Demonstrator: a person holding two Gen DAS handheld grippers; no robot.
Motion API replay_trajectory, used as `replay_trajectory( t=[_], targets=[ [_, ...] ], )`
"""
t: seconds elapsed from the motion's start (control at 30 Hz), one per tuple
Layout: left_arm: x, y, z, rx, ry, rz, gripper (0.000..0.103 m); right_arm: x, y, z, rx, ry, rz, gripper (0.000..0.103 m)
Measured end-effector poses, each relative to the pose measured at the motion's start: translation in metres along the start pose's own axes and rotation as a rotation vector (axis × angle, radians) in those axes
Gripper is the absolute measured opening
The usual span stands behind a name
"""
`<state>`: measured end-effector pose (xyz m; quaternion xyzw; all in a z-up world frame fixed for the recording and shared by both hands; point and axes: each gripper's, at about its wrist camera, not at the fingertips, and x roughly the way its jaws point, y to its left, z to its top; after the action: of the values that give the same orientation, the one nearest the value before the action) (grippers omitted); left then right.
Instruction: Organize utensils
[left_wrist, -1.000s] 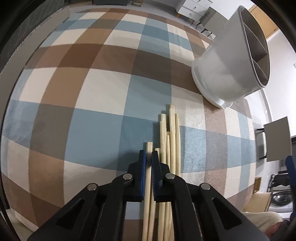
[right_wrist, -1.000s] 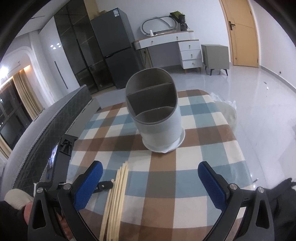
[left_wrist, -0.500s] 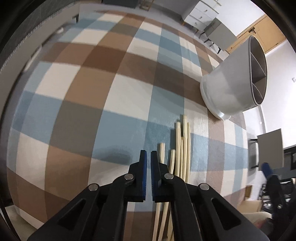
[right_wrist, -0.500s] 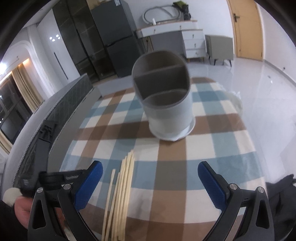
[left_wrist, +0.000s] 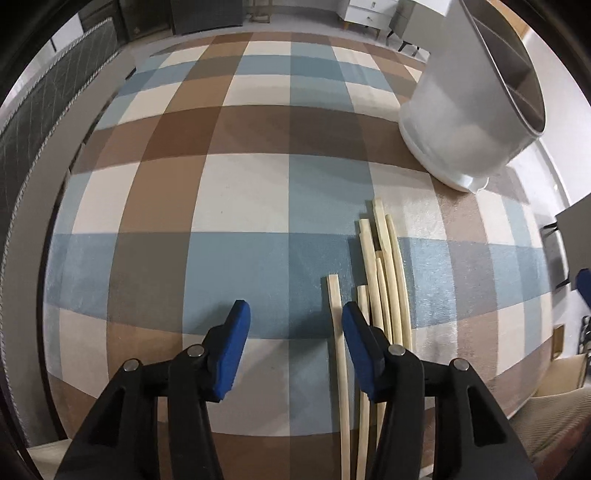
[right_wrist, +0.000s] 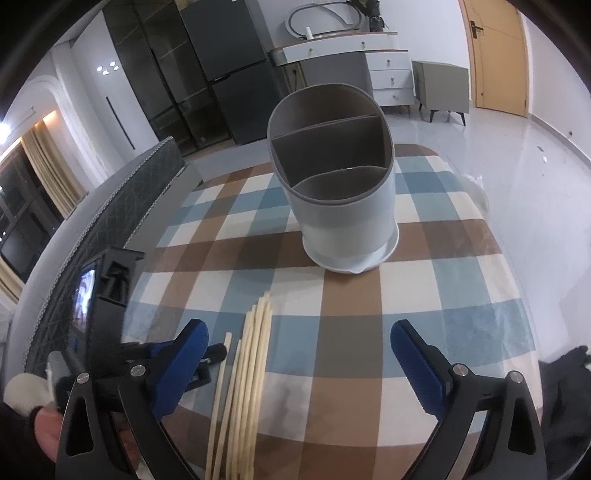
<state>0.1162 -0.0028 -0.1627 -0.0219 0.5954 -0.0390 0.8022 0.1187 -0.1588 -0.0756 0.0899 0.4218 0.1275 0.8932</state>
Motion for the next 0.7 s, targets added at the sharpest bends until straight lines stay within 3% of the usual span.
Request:
replay_trajectory(
  t=[0.1,0.27,0.37,0.43,0.53,0.7],
  targets=[
    [0.004,-0.008,0.002,0.049,0.001,0.065,0.049,-0.003,-0.003,0.001,0.009,-0.007,0.009,0.099],
    [0.006,-0.007,0.008,0.018,0.017,0.074,0.048,-0.010,-0.006,0.002,0.002,-0.021,0.012,0.099],
    [0.005,-0.014,0.013,0.023,0.016,0.074,0.028,-0.009,-0.009,0.001,0.006,-0.011,0.014,0.099],
    [0.006,-0.016,0.017,0.032,0.012,0.061,0.005,-0.007,-0.011,0.001,0.011,0.001,0.012,0.100],
    [0.008,-0.010,0.023,-0.003,0.008,0.025,0.000,-0.002,-0.012,-0.001,0.020,0.036,0.016,0.100],
    [0.003,0.029,0.029,-0.131,-0.023,-0.061,0.000,0.010,-0.005,-0.002,0.002,0.093,0.012,0.100]
  ],
)
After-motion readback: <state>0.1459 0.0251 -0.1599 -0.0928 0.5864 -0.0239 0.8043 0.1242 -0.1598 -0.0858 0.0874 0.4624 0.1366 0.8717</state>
